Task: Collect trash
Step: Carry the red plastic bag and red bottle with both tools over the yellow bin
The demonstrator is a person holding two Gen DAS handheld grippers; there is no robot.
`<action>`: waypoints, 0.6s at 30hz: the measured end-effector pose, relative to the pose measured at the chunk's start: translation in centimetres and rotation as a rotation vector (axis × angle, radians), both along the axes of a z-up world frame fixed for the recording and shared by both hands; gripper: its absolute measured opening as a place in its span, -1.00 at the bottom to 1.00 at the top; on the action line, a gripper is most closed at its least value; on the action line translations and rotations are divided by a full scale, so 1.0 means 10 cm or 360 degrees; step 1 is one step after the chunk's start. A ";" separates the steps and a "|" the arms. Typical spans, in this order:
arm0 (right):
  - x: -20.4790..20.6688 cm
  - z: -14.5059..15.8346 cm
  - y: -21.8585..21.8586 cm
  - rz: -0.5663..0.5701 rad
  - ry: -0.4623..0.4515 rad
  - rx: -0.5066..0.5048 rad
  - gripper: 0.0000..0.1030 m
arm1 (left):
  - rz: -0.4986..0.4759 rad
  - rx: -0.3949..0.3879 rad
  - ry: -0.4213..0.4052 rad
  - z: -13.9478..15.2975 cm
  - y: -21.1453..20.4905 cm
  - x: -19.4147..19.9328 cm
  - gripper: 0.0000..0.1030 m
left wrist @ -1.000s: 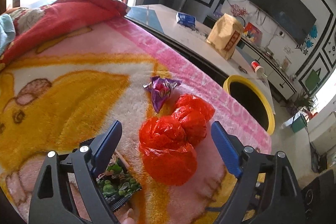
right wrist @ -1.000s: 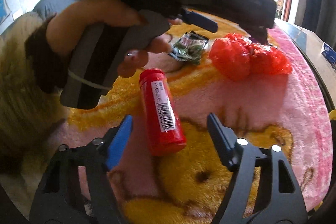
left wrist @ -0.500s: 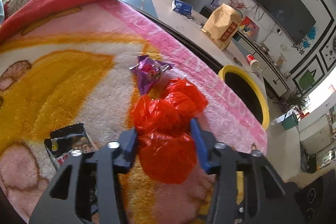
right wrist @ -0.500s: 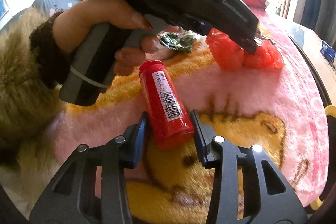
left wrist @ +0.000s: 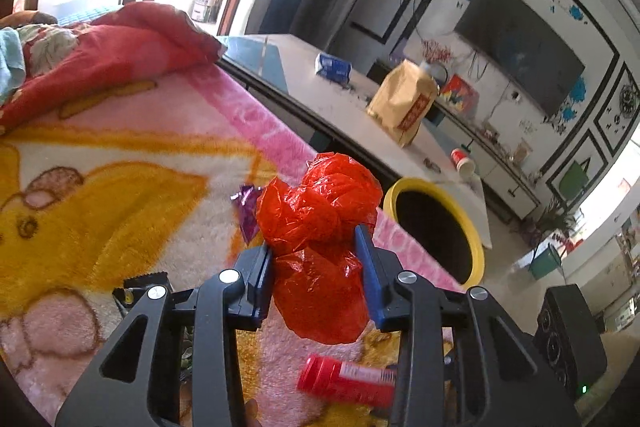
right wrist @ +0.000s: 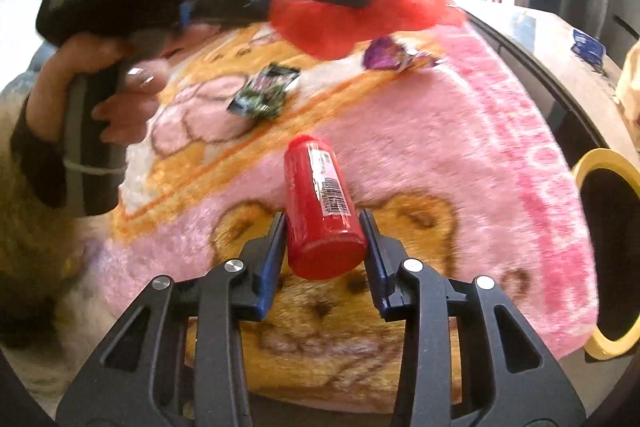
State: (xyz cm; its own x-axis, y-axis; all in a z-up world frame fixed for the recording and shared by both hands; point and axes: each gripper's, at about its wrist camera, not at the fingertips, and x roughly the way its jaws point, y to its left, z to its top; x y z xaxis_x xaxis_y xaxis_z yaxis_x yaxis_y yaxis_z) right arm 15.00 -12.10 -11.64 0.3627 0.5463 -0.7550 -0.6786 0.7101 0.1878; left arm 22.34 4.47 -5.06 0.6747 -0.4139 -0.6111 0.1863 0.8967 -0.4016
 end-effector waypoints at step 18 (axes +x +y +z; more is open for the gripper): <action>0.47 0.40 -0.81 -0.0445 -0.0098 0.0188 -0.46 | -0.0103 -0.0013 -0.0103 0.21 -0.37 -0.09 -0.31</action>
